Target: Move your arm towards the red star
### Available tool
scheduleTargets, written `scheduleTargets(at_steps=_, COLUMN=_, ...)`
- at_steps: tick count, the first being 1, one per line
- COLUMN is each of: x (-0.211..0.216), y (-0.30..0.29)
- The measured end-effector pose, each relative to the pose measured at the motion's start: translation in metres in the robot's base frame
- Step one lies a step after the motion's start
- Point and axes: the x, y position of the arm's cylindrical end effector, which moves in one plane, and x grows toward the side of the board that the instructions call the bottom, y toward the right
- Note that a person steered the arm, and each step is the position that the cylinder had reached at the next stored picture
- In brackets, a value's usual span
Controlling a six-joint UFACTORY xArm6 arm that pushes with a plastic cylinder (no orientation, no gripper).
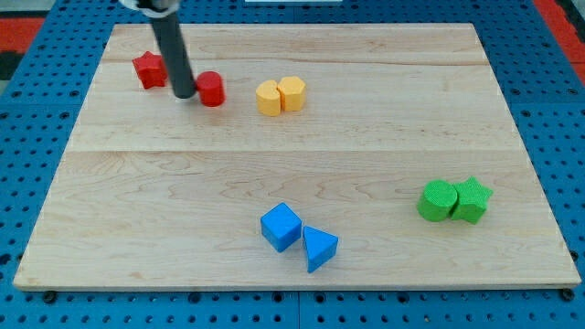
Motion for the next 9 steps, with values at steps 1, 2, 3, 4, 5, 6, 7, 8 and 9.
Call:
scheduleTargets(at_steps=1, x=0.0, y=0.044)
scheduleTargets(at_steps=2, x=0.0, y=0.054)
scheduleTargets(at_steps=3, x=-0.005, y=-0.011)
scheduleTargets(at_steps=4, x=-0.005, y=-0.08)
scheduleTargets(at_steps=5, x=0.008, y=-0.123)
scheduleTargets(at_steps=6, x=0.009, y=-0.173)
scheduleTargets(at_steps=7, x=0.003, y=-0.173)
scheduleTargets(at_steps=8, x=-0.024, y=-0.165)
scheduleTargets(at_steps=9, x=-0.042, y=-0.114)
